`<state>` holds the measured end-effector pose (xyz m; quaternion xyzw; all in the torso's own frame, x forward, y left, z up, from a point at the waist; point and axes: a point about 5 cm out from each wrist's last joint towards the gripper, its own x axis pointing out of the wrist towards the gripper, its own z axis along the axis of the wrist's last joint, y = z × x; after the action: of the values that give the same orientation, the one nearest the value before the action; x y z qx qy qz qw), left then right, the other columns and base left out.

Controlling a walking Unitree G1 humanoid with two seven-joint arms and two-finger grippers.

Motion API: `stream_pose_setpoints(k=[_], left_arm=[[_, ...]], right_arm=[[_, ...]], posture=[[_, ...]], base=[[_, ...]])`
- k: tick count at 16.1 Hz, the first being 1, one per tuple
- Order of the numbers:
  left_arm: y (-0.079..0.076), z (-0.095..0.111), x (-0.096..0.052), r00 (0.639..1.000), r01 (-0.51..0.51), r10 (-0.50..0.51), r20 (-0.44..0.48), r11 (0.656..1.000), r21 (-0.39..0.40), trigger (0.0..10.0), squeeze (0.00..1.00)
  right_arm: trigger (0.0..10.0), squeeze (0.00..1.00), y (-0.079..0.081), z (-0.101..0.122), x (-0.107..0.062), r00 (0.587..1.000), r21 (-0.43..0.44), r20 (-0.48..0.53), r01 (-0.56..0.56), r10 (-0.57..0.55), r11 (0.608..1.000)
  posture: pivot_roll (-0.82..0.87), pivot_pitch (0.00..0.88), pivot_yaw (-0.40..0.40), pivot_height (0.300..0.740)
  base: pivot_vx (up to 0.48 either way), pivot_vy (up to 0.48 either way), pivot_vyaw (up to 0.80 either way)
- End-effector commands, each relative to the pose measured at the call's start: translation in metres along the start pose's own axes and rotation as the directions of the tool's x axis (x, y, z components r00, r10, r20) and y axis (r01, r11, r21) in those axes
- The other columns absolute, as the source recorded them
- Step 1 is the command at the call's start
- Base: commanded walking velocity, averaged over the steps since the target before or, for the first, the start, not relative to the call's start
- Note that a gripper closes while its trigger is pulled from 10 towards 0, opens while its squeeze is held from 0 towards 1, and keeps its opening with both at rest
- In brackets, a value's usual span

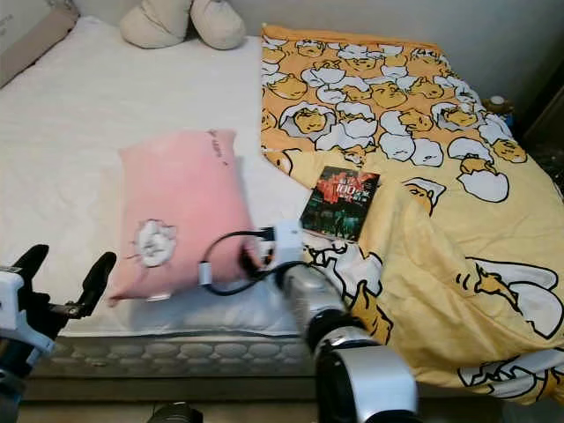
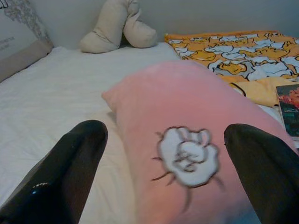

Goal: Clean up the room

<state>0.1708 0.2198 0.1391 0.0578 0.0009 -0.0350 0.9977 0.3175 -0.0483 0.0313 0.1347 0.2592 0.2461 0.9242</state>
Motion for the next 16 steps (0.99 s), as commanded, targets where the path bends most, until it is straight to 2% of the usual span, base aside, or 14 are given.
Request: stream_pose_setpoints(k=[1,2,4,6,8,9,10,12,13,14,15,16], left_arm=[[-0.002,-0.001,0.003,1.000,0.019,-0.019,0.000,1.000,-0.001,10.0,0.00],[-0.002,-0.001,0.007,1.000,0.027,-0.027,0.004,1.000,-0.001,10.0,0.00],[-0.005,0.000,0.013,0.999,0.044,-0.044,0.010,0.999,0.016,10.0,0.00],[-0.009,0.006,0.021,0.998,0.064,-0.064,0.018,0.997,0.036,10.0,0.00],[-0.013,0.017,0.029,0.996,0.069,-0.072,0.044,0.996,0.055,10.0,0.00],[-0.018,0.026,0.039,0.996,0.067,-0.071,0.060,0.996,0.063,10.0,0.00],[-0.018,0.028,0.041,0.996,0.060,-0.064,0.065,0.997,0.052,10.0,0.00],[-0.020,0.034,0.054,0.997,0.042,-0.044,0.058,0.999,0.032,10.0,0.00],[-0.017,0.042,0.066,0.997,0.018,-0.021,0.078,0.999,0.036,10.0,0.00],[-0.014,0.044,0.072,0.996,-0.001,-0.002,0.085,0.999,0.035,10.0,0.00],[-0.013,0.045,0.074,0.996,-0.008,0.005,0.086,0.999,0.035,10.0,0.00],[-0.009,0.049,0.083,0.996,-0.027,0.025,0.091,0.999,0.021,10.0,0.00]], right_arm=[[10.0,0.00,0.014,0.009,0.005,0.998,0.022,0.036,-0.059,0.058,0.998],[10.0,0.00,0.023,0.009,0.007,0.993,0.048,0.055,-0.105,0.102,0.993],[10.0,0.00,0.030,0.007,0.008,0.987,0.091,0.061,-0.152,0.147,0.984],[10.0,0.00,0.023,0.001,0.004,0.990,0.076,0.041,-0.141,0.139,0.987],[10.0,0.00,0.015,-0.006,0.000,0.988,0.135,0.022,-0.155,0.154,0.979],[10.0,0.00,0.013,-0.018,-0.006,0.982,0.119,-0.013,-0.186,0.188,0.975],[10.0,0.00,0.011,-0.020,-0.008,0.982,0.105,-0.017,-0.183,0.186,0.978],[10.0,0.00,0.001,-0.016,-0.016,0.990,-0.019,0.025,-0.142,0.142,0.990],[10.0,0.00,-0.009,0.003,-0.026,0.987,-0.189,0.138,-0.055,0.082,0.980],[10.0,0.00,-0.011,0.014,-0.034,0.978,-0.256,0.197,-0.015,0.067,0.967],[10.0,0.00,-0.011,0.017,-0.037,0.975,-0.277,0.212,-0.009,0.071,0.961],[10.0,0.00,-0.006,0.021,-0.051,0.967,-0.327,0.236,-0.016,0.098,0.945]], posture=[[0.27,0.001,-0.053,0.740],[0.27,0.000,-0.052,0.740],[0.25,0.000,-0.054,0.740],[0.25,0.000,-0.054,0.740],[0.25,0.000,-0.054,0.740],[0.25,0.000,-0.056,0.740],[0.25,0.000,-0.056,0.740],[0.24,0.000,-0.059,0.740],[0.22,0.000,-0.068,0.740],[0.21,0.000,-0.069,0.740],[0.21,0.000,-0.071,0.740],[0.19,0.000,-0.073,0.740]], base=[[0.000,0.000,0.00],[0.000,0.000,0.00],[0.000,0.000,0.00],[0.000,0.000,0.00],[0.000,0.000,0.00],[0.000,0.000,0.00],[0.000,0.000,0.00],[0.000,0.000,0.00],[0.000,0.000,0.00],[0.000,0.000,0.00],[0.000,0.000,0.00],[0.000,0.000,0.00]])
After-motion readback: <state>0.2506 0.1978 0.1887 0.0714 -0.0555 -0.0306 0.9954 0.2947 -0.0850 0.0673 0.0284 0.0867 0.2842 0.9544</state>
